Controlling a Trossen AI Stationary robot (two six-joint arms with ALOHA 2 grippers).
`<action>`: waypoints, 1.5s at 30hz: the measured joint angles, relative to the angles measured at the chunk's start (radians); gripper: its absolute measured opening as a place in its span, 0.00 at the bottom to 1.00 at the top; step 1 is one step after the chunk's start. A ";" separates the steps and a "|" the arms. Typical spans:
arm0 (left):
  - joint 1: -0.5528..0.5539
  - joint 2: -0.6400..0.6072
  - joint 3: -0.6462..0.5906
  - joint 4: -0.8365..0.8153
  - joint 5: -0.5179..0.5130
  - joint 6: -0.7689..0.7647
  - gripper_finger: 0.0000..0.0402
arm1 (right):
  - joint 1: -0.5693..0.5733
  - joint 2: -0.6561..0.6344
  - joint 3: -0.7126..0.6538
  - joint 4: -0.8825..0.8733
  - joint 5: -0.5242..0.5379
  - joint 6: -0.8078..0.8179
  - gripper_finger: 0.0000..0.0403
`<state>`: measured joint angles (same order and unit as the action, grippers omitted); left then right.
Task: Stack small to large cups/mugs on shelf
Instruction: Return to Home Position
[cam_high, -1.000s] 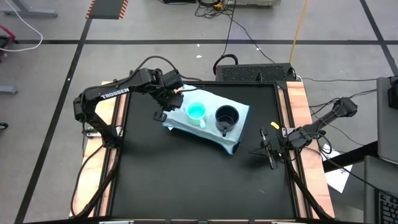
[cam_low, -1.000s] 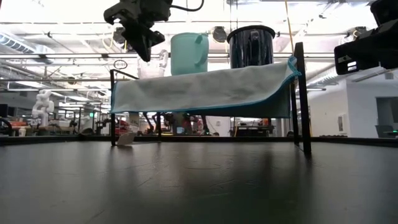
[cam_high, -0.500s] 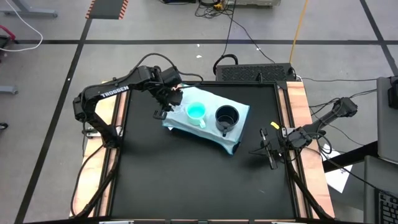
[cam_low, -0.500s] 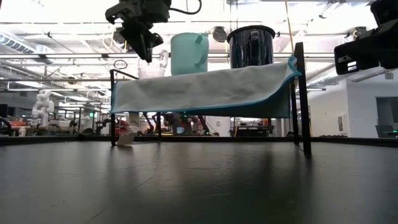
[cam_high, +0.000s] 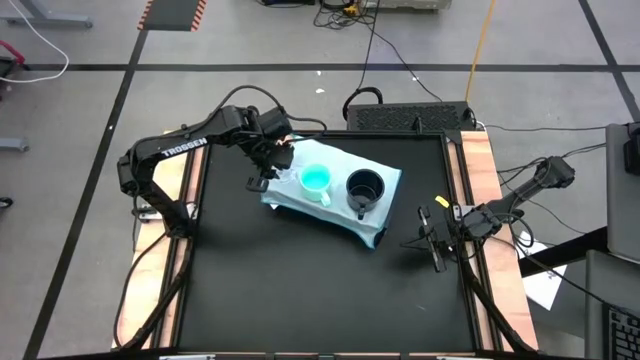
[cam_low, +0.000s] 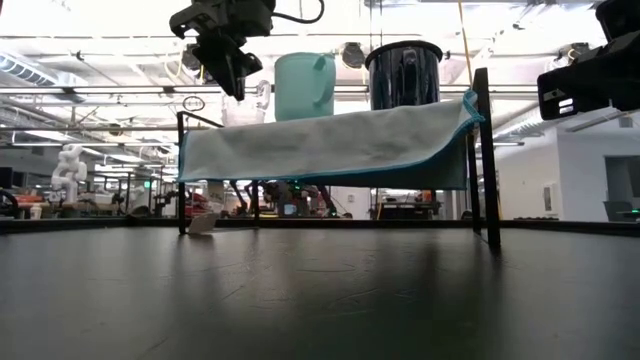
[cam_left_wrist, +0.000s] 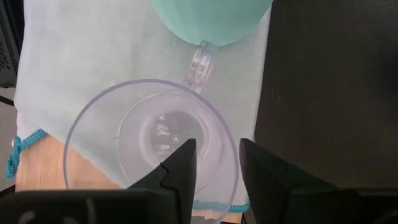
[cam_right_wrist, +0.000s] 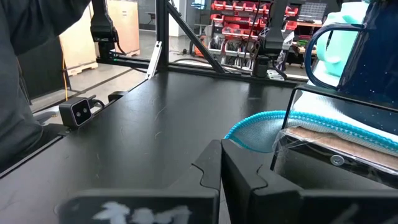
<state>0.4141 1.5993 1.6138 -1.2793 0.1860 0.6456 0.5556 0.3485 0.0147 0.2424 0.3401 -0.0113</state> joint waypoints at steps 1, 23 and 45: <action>0.000 0.000 0.000 0.000 0.000 0.000 0.31 | 0.000 0.000 0.000 0.000 0.000 0.000 0.00; -0.020 -0.136 0.001 0.025 -0.038 -0.009 0.31 | 0.000 0.000 0.000 0.001 0.000 0.018 0.00; -0.062 -0.468 -0.236 0.134 0.131 0.000 0.01 | 0.000 0.000 0.000 0.001 0.000 0.030 0.00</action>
<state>0.3520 1.1310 1.3776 -1.1449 0.3167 0.6459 0.5552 0.3481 0.0149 0.2432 0.3397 0.0184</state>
